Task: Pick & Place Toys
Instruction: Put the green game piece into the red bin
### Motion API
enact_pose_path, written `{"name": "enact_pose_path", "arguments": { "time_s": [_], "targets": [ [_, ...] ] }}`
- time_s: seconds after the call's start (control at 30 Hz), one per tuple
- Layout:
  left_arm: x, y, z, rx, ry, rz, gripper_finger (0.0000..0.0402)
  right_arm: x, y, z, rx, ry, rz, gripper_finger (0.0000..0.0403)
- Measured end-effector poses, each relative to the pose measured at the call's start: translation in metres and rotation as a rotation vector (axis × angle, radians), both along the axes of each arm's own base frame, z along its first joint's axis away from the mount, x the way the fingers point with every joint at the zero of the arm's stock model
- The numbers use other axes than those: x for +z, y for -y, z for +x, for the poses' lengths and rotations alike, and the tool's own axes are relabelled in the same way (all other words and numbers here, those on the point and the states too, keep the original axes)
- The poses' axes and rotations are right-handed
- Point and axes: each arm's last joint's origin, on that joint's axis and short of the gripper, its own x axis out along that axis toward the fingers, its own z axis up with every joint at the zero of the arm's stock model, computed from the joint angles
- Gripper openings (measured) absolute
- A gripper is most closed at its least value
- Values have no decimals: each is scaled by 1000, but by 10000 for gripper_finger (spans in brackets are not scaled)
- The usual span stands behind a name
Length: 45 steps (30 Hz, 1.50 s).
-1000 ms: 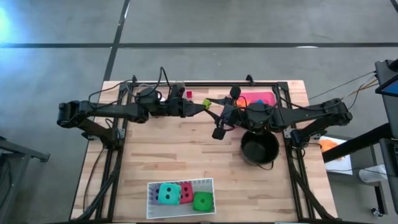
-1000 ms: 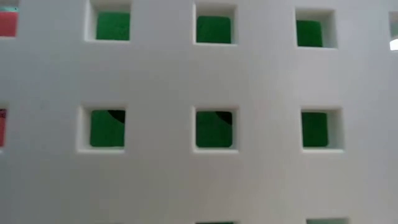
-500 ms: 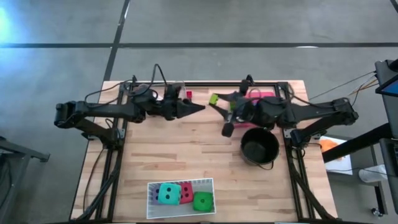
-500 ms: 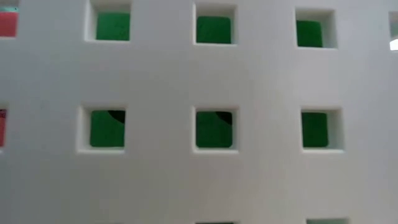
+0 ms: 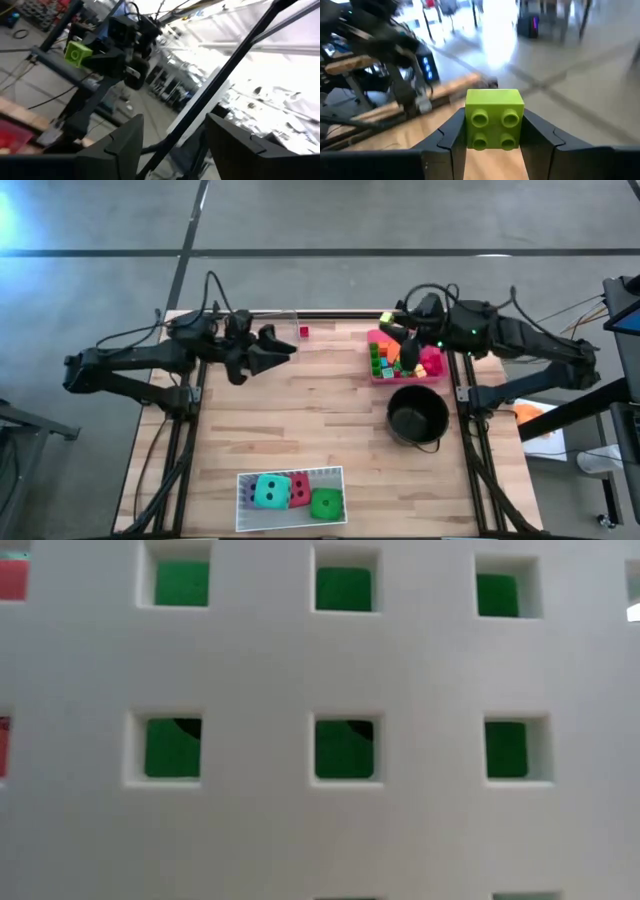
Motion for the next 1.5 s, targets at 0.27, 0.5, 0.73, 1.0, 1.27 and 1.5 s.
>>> {"name": "enact_pose_path", "arguments": {
  "time_s": [0.27,0.5,0.73,1.0,1.27,1.5],
  "targets": [
    [9,3,-24,16,-6,33,171,-35,45,-24,-197,-247,377,131],
    [12,4,-30,17,13,58,140,-78,87,-22,-263,-437,568,131],
    [12,7,-35,3,-4,66,131,-132,106,-10,-281,-616,682,131],
    [16,10,-51,19,15,184,131,-178,109,-5,-276,-771,752,131],
    [7,16,-54,17,-44,393,100,-202,116,-3,-282,-793,760,131],
    [4,16,-54,13,-77,406,8,-215,122,1,-302,-827,788,131]
  ]
}}
